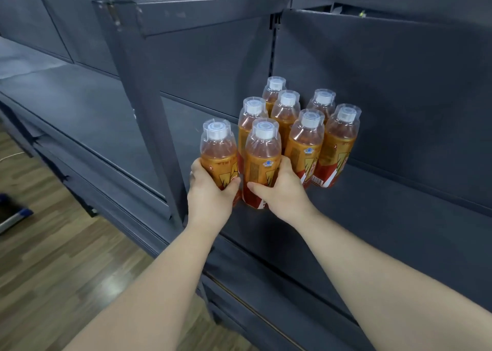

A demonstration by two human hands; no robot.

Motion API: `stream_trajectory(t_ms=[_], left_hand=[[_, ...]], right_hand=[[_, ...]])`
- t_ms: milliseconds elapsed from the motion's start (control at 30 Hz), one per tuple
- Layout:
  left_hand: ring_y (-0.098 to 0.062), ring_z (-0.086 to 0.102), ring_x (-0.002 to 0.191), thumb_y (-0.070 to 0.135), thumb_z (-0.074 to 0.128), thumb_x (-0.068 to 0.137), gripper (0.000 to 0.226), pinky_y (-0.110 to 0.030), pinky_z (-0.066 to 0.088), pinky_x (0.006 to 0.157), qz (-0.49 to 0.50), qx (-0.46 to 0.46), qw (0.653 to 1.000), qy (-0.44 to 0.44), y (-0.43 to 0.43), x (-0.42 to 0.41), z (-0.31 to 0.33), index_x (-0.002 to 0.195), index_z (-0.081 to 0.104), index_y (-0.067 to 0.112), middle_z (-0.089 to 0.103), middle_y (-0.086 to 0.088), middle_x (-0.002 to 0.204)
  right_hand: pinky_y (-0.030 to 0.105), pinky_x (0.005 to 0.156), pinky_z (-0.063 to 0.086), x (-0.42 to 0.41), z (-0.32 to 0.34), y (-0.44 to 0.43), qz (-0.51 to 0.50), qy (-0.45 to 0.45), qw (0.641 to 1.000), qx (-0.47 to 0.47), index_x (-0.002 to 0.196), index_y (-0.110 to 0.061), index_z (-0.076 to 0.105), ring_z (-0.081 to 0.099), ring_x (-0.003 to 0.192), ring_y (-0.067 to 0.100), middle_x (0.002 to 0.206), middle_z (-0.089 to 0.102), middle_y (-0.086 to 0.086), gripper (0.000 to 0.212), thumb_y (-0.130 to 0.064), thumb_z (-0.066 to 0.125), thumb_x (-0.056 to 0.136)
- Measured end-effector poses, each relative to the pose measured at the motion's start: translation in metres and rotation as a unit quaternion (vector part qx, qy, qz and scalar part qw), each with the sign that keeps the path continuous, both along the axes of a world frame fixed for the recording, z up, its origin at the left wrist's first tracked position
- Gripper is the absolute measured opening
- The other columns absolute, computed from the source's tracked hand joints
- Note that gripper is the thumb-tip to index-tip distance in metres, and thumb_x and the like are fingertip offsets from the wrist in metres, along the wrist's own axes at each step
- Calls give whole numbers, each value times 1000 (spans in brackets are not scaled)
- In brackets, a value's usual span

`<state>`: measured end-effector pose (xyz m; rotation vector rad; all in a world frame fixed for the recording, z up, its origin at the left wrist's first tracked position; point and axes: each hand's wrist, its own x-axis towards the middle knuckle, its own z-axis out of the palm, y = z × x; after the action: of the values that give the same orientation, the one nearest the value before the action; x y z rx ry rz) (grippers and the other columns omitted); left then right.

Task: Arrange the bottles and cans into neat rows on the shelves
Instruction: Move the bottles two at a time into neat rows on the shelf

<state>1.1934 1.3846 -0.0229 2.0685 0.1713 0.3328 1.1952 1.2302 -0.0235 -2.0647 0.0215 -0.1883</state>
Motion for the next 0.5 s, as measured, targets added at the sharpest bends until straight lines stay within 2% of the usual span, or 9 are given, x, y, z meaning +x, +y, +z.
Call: stream_trajectory(t_ms=[100, 200, 233, 333, 500], left_hand=[[-24, 55, 118, 33, 77, 85, 70, -39, 49, 95, -21, -7, 1000, -11, 0, -4, 5, 139, 36, 17, 52, -4, 130], [-24, 55, 117, 33, 77, 85, 72, -40, 50, 95, -49, 0, 999, -24, -3, -9, 7, 140, 35, 17, 52, -5, 131], [-24, 55, 117, 33, 77, 85, 72, -40, 50, 95, -59, 2, 998, -28, -4, -11, 7, 140, 35, 17, 52, -5, 132], [-22, 55, 117, 36, 76, 85, 72, -38, 49, 94, -87, 2, 996, -27, -8, -13, 8, 140, 34, 19, 52, -3, 132], [-18, 55, 115, 37, 77, 84, 71, -34, 49, 93, -152, 16, 987, -40, -26, -23, 8, 138, 35, 18, 51, 5, 123]], right_hand=[[30, 96, 48, -7, 0, 0, -22, -3, 1000, -4, 139, -22, 37, 52, 115, 9, 122, 53, -12, 73, -31, 81, 82], [15, 78, 49, -17, 3, -3, -43, -2, 999, -11, 136, -24, 38, 58, 101, 7, 112, 54, -15, 70, -31, 82, 81], [14, 77, 49, -20, 5, -5, -49, -6, 999, -12, 136, -24, 39, 59, 99, 6, 111, 55, -16, 70, -32, 82, 81], [30, 97, 49, -31, 7, -14, -62, -20, 998, -17, 140, -29, 37, 54, 115, 7, 122, 55, -15, 75, -36, 82, 79], [25, 93, 45, -54, 14, -33, -96, -13, 995, -19, 140, -32, 36, 50, 109, 1, 116, 51, -21, 74, -37, 80, 81]])
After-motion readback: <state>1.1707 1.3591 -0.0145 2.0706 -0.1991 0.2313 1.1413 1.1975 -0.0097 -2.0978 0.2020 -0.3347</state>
